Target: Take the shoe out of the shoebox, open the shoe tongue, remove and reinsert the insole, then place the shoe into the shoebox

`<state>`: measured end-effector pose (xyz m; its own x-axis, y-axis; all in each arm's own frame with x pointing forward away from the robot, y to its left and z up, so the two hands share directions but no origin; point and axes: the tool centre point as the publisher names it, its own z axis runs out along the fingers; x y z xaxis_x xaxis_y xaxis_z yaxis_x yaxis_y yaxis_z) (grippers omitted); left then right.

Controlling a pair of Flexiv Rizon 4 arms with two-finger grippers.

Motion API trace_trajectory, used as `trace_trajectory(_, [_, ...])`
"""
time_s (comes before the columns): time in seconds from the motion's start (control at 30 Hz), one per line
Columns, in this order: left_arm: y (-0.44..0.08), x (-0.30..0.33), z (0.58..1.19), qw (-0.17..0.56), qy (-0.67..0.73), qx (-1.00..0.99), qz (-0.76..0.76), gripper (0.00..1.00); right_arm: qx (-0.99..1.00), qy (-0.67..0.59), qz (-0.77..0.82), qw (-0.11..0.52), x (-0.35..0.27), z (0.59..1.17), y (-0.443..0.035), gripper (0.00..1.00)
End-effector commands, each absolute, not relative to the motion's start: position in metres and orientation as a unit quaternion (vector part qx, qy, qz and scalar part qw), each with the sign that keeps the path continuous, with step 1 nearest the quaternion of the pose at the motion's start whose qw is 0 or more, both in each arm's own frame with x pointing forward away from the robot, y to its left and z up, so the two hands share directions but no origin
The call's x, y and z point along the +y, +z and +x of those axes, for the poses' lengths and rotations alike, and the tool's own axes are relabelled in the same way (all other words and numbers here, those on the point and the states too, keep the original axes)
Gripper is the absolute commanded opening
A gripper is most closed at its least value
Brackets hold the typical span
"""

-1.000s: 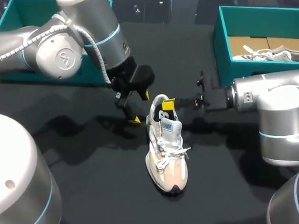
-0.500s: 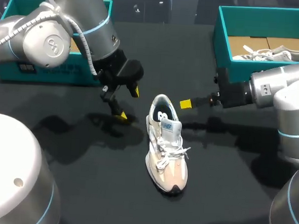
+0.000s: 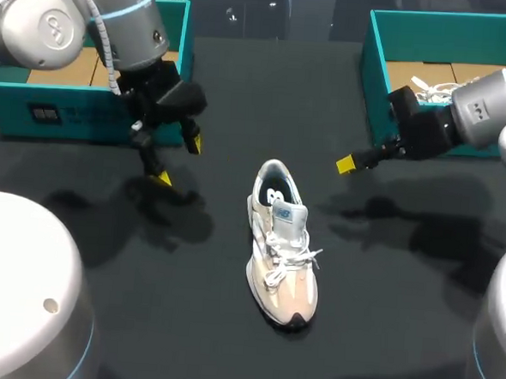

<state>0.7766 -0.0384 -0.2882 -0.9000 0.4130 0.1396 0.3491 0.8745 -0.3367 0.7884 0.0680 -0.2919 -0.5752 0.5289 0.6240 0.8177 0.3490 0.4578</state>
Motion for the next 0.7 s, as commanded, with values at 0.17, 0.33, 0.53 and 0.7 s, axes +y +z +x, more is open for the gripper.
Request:
trace_trajectory(0.17, [-0.262, -0.008, 0.778, 0.123, 0.143, -0.958, -0.218, 1.00, -0.864, -0.173, -0.423, 0.210, 0.055, 0.784, -0.268, 0.44])
trace_trajectory(0.33, [-0.254, 0.007, 0.782, 0.128, 0.131, -0.955, -0.233, 1.00, -0.866, -0.109, -0.460, 0.161, 0.055, 0.774, -0.263, 0.17])
trace_trajectory(0.53, [-0.241, 0.031, 0.792, 0.129, 0.108, -0.951, -0.261, 1.00, -0.858, -0.055, -0.502, 0.095, 0.070, 0.758, -0.256, 0.00])
trace_trajectory(0.7, [-0.241, 0.031, 0.792, 0.129, 0.108, -0.951, -0.261, 1.00, -0.848, -0.051, -0.523, 0.064, 0.078, 0.751, -0.248, 0.00])
